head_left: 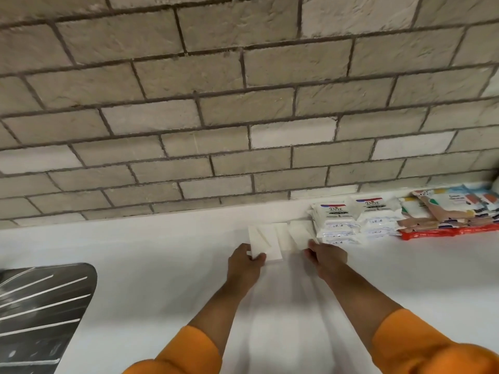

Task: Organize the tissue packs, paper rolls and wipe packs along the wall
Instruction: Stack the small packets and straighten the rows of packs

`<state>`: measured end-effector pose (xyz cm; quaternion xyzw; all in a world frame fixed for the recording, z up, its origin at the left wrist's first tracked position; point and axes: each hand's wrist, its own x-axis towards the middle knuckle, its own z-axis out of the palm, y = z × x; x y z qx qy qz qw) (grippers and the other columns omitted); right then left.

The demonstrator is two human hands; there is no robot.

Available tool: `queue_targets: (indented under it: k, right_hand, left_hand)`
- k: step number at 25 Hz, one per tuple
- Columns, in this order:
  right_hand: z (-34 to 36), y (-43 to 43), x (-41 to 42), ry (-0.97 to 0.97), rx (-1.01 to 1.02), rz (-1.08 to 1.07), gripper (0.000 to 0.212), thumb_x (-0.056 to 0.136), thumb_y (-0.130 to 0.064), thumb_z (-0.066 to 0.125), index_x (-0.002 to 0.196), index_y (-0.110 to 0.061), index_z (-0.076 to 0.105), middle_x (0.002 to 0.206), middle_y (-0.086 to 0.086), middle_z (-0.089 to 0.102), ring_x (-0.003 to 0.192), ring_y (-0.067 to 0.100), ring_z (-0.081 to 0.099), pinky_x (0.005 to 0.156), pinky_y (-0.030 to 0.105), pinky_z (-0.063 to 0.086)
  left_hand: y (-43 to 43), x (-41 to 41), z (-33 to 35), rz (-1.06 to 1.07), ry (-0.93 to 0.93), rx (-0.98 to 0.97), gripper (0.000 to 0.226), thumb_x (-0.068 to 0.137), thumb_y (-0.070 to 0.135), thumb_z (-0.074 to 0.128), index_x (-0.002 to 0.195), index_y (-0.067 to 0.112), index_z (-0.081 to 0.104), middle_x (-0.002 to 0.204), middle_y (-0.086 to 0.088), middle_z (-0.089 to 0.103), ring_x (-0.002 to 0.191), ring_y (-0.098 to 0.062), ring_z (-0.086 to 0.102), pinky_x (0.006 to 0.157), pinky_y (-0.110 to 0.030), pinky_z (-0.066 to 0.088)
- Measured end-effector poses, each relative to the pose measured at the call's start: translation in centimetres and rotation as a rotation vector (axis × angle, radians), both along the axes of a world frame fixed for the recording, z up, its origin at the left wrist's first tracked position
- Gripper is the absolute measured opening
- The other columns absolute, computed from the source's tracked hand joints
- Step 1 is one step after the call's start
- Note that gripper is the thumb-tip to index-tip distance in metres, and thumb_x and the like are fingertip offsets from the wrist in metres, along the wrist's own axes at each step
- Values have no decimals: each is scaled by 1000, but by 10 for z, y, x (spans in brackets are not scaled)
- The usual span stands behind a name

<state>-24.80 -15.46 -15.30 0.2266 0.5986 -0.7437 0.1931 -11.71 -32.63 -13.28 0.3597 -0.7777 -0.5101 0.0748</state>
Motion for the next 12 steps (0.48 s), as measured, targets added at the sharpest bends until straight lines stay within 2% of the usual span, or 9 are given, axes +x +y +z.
queue_targets:
  k: [2,5,8,10,12]
  right_hand:
    - [-6,1,-5,15,83,45,12,90,-3,70,81,-7,62,87,15,68,74,24,68,83,40,63]
    - [-12,-1,-8,10,205,13,18,79,-10,81,75,1,68,73,15,71,68,29,70,77,52,64]
    - [-10,0,-7,6,238,-40,28,77,-14,87,72,-4,61,76,18,69,64,27,66,63,40,64]
    - [-10,4,-2,37,228,-58,31,77,-17,87,78,-10,57,77,15,67,61,25,61,53,32,59]
    - [-11,8,3,86,229,-39,31,77,-23,86,87,-10,60,83,13,69,61,25,62,45,25,52]
  left_hand:
    - [3,-14,-1,-3,-48,20,21,87,26,73,103,18,61,99,-2,73,83,-14,66,56,-16,41]
    - [7,-31,-3,-3,-82,40,25,86,25,73,107,17,60,104,-3,69,83,-15,62,53,-16,39]
    - [11,-44,-6,-14,-87,58,29,85,24,74,109,19,58,109,-6,70,89,-18,66,52,-16,40]
    - [14,-50,-8,-20,-89,61,30,86,25,74,110,19,57,110,-7,70,91,-19,67,52,-16,41]
    - [16,-56,-9,-17,-83,42,30,87,25,74,110,17,58,109,-6,69,84,-15,66,50,-15,41]
